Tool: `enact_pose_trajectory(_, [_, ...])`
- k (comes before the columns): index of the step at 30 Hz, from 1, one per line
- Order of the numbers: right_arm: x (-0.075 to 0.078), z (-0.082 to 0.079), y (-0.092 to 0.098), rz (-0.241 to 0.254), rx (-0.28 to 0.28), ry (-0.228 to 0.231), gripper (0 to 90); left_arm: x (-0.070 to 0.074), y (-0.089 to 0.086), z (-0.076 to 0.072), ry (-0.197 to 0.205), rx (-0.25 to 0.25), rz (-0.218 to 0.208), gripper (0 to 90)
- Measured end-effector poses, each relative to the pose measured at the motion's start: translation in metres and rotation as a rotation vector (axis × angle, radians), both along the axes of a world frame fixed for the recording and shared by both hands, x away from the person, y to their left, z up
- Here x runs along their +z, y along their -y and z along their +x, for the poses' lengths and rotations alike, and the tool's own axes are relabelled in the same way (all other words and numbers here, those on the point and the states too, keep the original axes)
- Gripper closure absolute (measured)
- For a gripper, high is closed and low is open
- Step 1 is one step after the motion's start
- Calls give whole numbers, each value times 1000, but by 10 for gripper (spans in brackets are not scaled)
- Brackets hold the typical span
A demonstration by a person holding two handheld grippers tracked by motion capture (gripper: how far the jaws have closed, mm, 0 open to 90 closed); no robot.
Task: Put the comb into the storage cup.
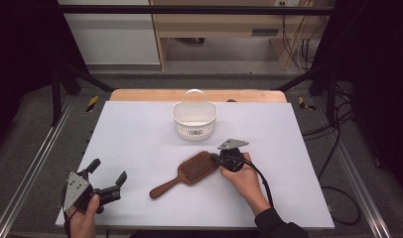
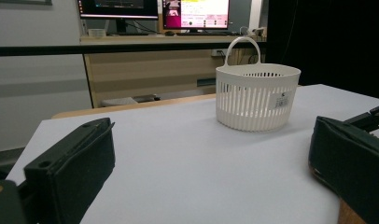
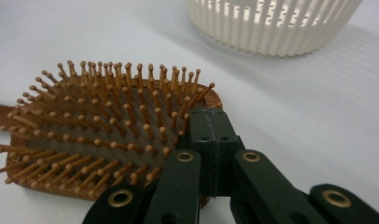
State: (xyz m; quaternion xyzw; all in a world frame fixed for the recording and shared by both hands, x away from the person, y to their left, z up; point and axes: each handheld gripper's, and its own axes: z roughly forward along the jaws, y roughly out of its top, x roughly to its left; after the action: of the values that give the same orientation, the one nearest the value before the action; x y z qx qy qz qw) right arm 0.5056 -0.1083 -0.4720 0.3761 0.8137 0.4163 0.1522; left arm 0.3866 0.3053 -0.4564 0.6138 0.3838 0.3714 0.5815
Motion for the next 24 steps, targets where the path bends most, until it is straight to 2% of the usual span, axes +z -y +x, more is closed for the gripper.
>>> enact_pose_trajectory(4, [0,-5,-9,7,4,-4,900,0,-1,0,-1,1,-4,3])
enact_pose_trajectory(10, [0,-14,-35,2,50,0,900,0,-2,0,-4,3,-12,3])
enact_pose_trajectory(14, [0,-18,-47,-4,62,6,900,0,-2,-1,-3,6,-11,3])
enact_pose_trajectory(24, [-2,-18,-42,32,47,27,900,0,-6,-3,1,25,-13,4])
